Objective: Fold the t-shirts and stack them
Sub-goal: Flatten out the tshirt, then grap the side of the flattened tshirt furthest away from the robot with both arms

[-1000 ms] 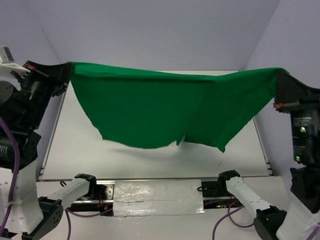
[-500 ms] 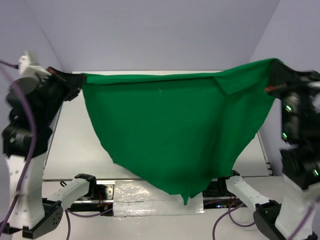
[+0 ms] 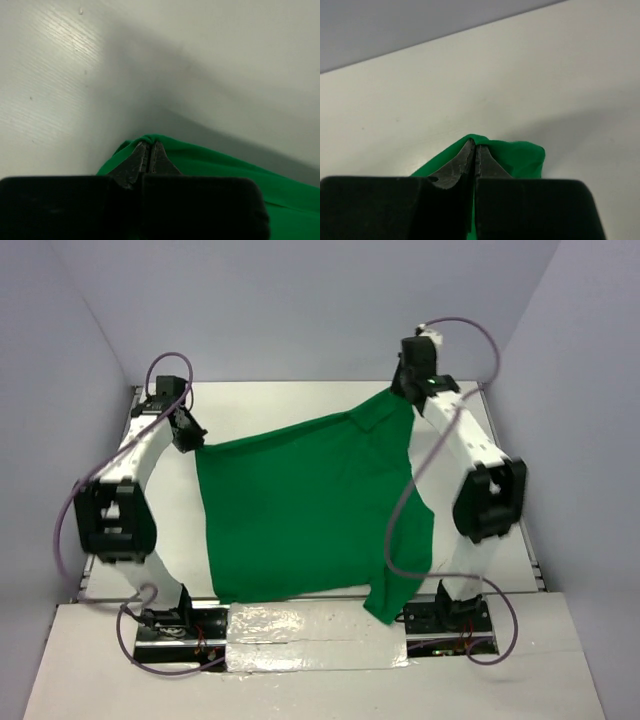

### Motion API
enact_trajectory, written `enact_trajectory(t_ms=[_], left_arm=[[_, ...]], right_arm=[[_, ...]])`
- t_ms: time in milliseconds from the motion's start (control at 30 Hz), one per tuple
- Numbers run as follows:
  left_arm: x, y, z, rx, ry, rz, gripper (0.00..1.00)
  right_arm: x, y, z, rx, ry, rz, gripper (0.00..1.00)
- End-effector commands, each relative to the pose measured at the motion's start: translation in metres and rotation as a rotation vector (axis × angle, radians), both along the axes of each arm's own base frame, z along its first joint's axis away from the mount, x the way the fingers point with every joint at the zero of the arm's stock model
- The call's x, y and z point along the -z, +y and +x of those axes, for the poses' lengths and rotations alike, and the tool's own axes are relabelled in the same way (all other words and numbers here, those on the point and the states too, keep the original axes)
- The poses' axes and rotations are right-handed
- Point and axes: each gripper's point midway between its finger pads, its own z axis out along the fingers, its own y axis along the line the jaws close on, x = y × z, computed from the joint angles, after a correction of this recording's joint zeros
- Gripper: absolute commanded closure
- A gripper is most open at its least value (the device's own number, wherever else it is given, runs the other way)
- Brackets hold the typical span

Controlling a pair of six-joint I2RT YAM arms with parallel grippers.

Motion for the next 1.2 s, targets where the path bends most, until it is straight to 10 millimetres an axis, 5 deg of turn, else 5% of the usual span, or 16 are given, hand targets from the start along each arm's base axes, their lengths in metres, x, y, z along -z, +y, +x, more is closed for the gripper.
enact_trajectory(t_ms=[0, 33, 67, 100, 133, 167, 200, 467, 667, 733, 800, 833, 1167], left_arm=[[0.026, 0.038, 0.033, -0.051, 0.038, 0.025, 1.0], [0.023, 0.046, 0.047, -0.065, 0.031, 0.026, 1.0], [0.049, 0.057, 0.051, -0.078, 0.098, 0.027, 1.0], [0.055, 0.062, 0.057, -0.085, 0.11, 0.028, 1.0], [0.049, 0.069, 0.068, -0.096, 0.096, 0.036, 1.0], [0.067, 0.077, 0.07, -0.104, 0.14, 0.036, 1.0], [0.069, 0.081, 0.073, -0.109, 0.143, 0.033, 1.0], [0.081, 0.115, 0.085, -0.166, 0.147, 0.034, 1.0], [0.057, 0.122, 0.079, -0.169, 0.115, 0.076, 1.0], [0.053, 0.117, 0.072, -0.166, 0.104, 0.057, 1.0], [0.051, 0.113, 0.068, -0.165, 0.097, 0.048, 1.0], [0.049, 0.11, 0.063, -0.165, 0.092, 0.037, 1.0], [0.061, 0.083, 0.018, -0.143, 0.143, 0.037, 1.0]], right_arm=[[0.018, 0.024, 0.058, -0.032, -0.028, 0.053, 1.0], [0.029, 0.032, 0.069, -0.041, -0.014, 0.075, 1.0], [0.016, 0.039, 0.085, -0.052, -0.05, 0.1, 1.0], [0.053, 0.047, 0.1, -0.058, 0.016, 0.1, 1.0], [0.057, 0.055, 0.108, -0.066, 0.018, 0.116, 1.0], [0.039, 0.067, 0.119, -0.085, -0.029, 0.137, 1.0], [0.062, 0.077, 0.127, -0.096, 0.006, 0.139, 1.0], [0.061, 0.108, 0.146, -0.114, -0.055, 0.266, 1.0], [0.052, 0.102, 0.116, -0.117, -0.011, 0.294, 1.0], [0.076, 0.102, 0.098, -0.112, 0.076, 0.299, 1.0], [0.074, 0.099, 0.083, -0.112, 0.093, 0.304, 1.0], [0.096, 0.098, 0.071, -0.109, 0.146, 0.301, 1.0], [0.1, 0.093, 0.011, -0.146, 0.221, 0.335, 1.0]])
